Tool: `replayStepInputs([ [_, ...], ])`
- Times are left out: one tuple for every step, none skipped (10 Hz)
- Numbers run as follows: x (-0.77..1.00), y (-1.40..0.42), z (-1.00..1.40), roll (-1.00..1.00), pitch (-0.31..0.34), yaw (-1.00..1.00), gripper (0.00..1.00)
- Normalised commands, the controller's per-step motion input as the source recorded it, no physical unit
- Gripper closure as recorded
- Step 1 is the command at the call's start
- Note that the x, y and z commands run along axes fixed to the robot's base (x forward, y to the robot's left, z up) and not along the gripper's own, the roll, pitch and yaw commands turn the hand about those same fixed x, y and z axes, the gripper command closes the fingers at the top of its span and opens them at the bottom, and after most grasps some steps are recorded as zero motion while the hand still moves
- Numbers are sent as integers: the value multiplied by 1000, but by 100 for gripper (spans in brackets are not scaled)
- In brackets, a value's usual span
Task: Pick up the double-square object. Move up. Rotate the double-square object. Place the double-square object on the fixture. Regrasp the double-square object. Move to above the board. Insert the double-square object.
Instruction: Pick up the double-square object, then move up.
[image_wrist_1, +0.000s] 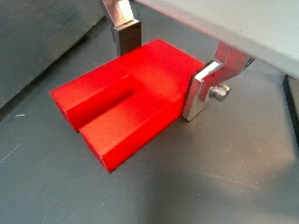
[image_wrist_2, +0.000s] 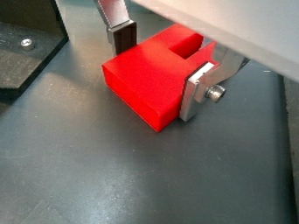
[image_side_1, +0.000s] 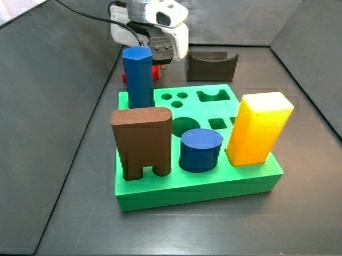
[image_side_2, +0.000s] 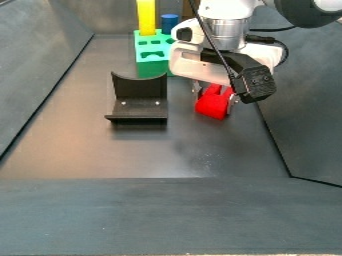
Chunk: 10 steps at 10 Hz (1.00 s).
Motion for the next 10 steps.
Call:
replayStepInputs([
  [0,0,0,0,0,0,100],
  [0,0,0,0,0,0,100],
  [0,0,0,0,0,0,100],
  [0,0,0,0,0,0,100],
  [0,0,0,0,0,0,100],
  [0,0,0,0,0,0,100],
  [0,0,0,0,0,0,100],
  [0,0,0,0,0,0,100],
  [0,0,0,0,0,0,100],
  [0,0,833,0,0,0,100],
])
